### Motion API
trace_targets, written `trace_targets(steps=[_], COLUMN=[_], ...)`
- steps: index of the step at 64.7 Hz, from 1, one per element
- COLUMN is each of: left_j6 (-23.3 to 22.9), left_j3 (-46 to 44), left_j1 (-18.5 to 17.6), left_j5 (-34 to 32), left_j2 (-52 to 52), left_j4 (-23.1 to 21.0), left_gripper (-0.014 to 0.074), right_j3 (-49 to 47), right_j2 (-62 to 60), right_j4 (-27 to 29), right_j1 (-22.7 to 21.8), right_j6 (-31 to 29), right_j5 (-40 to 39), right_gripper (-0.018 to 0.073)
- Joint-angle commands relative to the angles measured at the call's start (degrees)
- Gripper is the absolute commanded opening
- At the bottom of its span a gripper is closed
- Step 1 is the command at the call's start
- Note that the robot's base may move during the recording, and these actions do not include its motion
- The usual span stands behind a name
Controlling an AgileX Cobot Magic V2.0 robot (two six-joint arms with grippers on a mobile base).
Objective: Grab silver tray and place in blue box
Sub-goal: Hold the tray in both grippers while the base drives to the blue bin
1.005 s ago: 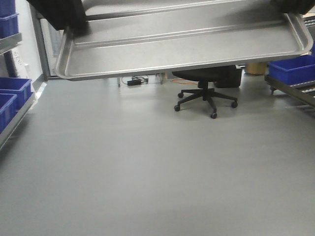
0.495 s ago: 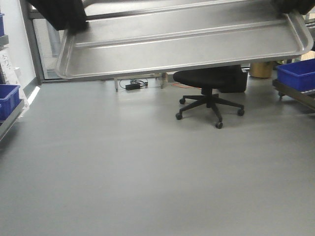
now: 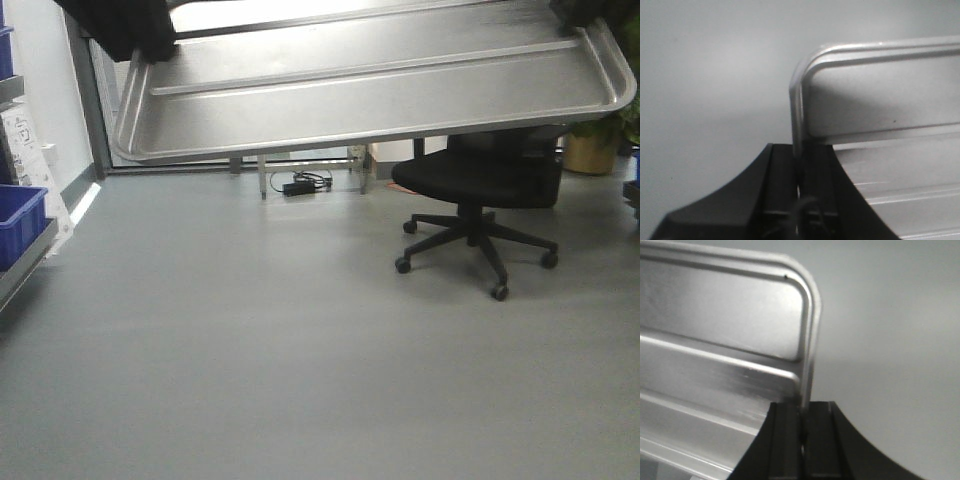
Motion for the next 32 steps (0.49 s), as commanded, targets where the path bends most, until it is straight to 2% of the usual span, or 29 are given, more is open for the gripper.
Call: trace_targets(steps=[1,32], left_j6=[1.44,1.44], left_j3=[-1.70,-1.70], left_j1=[-0.44,-0.44], left_j5=[0.23,-0.29], left_j2=[-1.91,-0.10], left_j4=[2.05,2.29], left_gripper=[-0.0104,-0.0104], right_j3=[-2.37,-2.37], right_j2=[-1.76,-1.76], right_j4=[-2.59,-2.59], right_j1=[-0.54,-0.54], right_j6=[-0.37,-0.37], right_j5=[-3.13,-3.17], right_gripper=[0.0057,0.0057])
